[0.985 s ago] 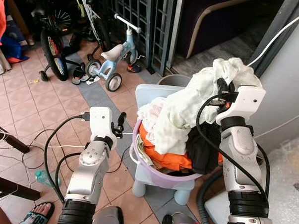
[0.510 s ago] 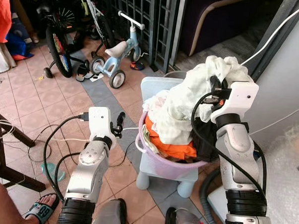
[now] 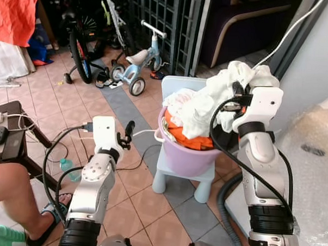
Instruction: Clothes washing
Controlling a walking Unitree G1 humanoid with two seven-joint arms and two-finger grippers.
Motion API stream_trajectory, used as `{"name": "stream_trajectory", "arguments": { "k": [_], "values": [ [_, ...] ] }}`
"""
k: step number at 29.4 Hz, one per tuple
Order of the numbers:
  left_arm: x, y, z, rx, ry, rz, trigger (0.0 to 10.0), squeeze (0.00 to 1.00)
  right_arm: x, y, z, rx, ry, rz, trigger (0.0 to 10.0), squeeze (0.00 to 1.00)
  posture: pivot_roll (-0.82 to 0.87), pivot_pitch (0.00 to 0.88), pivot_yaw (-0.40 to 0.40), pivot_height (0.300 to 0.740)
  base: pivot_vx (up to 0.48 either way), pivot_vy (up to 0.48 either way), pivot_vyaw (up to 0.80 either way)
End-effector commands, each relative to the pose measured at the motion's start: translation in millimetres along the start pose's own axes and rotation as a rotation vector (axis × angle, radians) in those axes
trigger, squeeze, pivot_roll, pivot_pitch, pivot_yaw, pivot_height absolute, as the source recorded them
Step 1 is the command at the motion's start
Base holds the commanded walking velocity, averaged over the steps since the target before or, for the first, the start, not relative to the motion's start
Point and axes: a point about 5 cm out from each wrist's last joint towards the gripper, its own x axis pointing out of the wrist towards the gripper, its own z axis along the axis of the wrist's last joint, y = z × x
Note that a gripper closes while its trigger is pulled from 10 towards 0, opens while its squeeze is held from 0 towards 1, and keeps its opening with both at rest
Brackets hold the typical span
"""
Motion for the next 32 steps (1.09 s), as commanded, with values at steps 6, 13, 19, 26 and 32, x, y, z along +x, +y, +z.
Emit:
{"name": "stream_trajectory", "arguments": {
  "k": [6, 13, 19, 26, 32],
  "values": [
    [0.5, -1.5, 6, -0.011, -0.035, -0.031, 10.0, 0.0, 26.5, -45.5, 26, -0.156, -0.105, -0.229, 10.0, 0.0, -0.08, 0.054, 0.038, 0.74, 0.0, 0.0, -0.8],
    [0.8, -3.0, 7, -0.016, -0.044, -0.043, 10.0, 0.0, 47.8, -84.8, 43, -0.213, -0.14, -0.356, 10.0, 0.0, -0.07, 0.052, 0.035, 0.74, 0.0, 0.0, -0.8],
    [-0.4, -3.6, 8, -0.025, -0.059, -0.057, 10.0, 0.0, 55.8, -93.4, 50, -0.237, -0.171, -0.387, 10.0, 0.0, -0.07, 0.053, 0.036, 0.74, 0.238, 0.0, -0.8],
    [-1.0, -3.6, 8, -0.025, -0.06, -0.062, 10.0, 0.0, 57.8, -90.9, 50, -0.248, -0.186, -0.368, 10.0, 0.0, -0.07, 0.054, 0.036, 0.74, 0.357, 0.0, -0.8],
    [-1.1, -4.4, 8, -0.029, -0.063, -0.067, 10.0, 0.0, 60.4, -86.1, 49, -0.228, -0.197, -0.325, 10.0, 0.0, -0.07, 0.053, 0.036, 0.74, 0.314, 0.0, -0.8]
  ]
}}
